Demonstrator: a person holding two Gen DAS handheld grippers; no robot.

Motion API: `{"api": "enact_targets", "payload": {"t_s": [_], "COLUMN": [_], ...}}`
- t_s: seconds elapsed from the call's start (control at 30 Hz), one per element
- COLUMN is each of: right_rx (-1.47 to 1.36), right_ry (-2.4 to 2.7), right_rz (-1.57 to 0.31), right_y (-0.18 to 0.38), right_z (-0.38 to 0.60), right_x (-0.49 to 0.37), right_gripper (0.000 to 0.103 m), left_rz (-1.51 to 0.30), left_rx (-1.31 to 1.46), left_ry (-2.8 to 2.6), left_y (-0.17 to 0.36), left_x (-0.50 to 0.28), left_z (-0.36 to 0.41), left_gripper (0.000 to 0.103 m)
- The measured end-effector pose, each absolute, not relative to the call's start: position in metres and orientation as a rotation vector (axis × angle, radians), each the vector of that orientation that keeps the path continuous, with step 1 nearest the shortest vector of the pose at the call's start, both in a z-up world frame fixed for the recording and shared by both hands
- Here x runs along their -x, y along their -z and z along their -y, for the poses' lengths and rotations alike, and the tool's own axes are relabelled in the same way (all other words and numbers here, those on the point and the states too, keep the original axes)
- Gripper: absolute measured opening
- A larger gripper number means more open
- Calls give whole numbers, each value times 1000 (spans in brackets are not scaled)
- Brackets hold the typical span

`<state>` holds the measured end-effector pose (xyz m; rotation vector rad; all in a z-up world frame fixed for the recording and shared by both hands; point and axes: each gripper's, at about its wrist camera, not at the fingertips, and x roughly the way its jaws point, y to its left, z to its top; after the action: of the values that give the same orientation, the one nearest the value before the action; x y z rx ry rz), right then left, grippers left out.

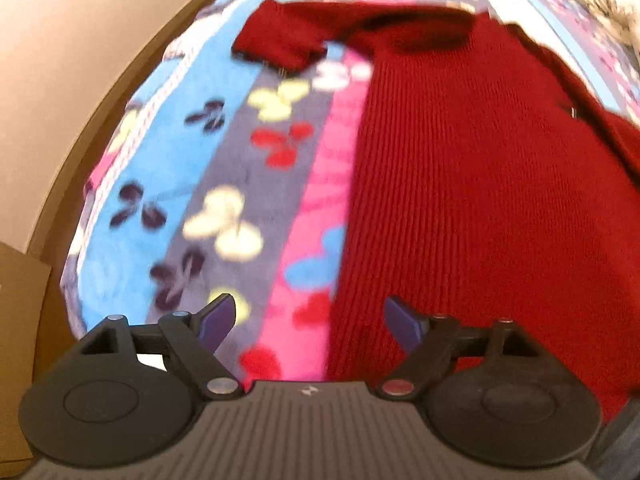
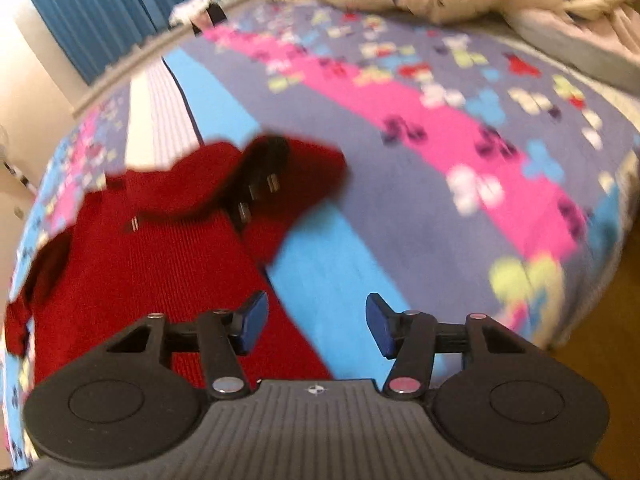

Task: Fold small clothes

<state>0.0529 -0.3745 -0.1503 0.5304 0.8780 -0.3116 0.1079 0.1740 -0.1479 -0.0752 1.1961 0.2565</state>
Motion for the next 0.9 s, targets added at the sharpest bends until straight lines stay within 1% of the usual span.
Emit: {"api": "enact_targets", "payload": {"t_s": [0.1,0.2,0.3,0.33,0.37,0.4,0.43,0.53,0.63,0.67,0.7,0.77,0.87,0.9], "right_rx": [-588,-665,-579,-533,-507,-475,-445,-368,-301,-295,-284,-243,-260,-285], "right_ry": [328,340,437,480,499,513,515,536,608,661,732,800,788,731], "right_rz": [-852,-858,-903,-910,-899,-876,-851,-744,-643,-628,-608,-582,-546,-559], "right_y": [159,180,198,203,205,203,198,175,149,144,139,130,125,127], "right_z": [388,392,388,389,388,389,392,406,452,469,488,518,538,537], "right_x": [-92,-133,-175,-188,-194,-199,-206,-219,-256,-269,-281,-300,-295,-290], "right_gripper": [61,63,62,58,37,26,12,12,11,3,0,1,6,10], "left_rz": [-1171,-1167,-1183,-1185,-1182,-1179,-1177,-1178,-1196,-1199,-1196,-1189,-1197,-1206], "left_rx": [122,133,128,123,114,104,95,70,57,58,61,67,58,50], "left_ry": [-252,-236,-213,-212,-212,-213,-216,-237,-257,-259,-260,-261,-253,-251], "left_y": [137,131,131,133,133,133,134,140,148,149,149,149,156,160], "left_x": [-131,-152,-169,-175,-180,-184,-188,-202,-217,-221,-224,-227,-231,-232], "left_z": [-168,-154,-140,-135,-132,-129,-127,-124,-120,-119,-117,-116,-114,-114], "left_gripper": [86,86,86,86,86,86,86,86,86,86,86,86,86,86]}}
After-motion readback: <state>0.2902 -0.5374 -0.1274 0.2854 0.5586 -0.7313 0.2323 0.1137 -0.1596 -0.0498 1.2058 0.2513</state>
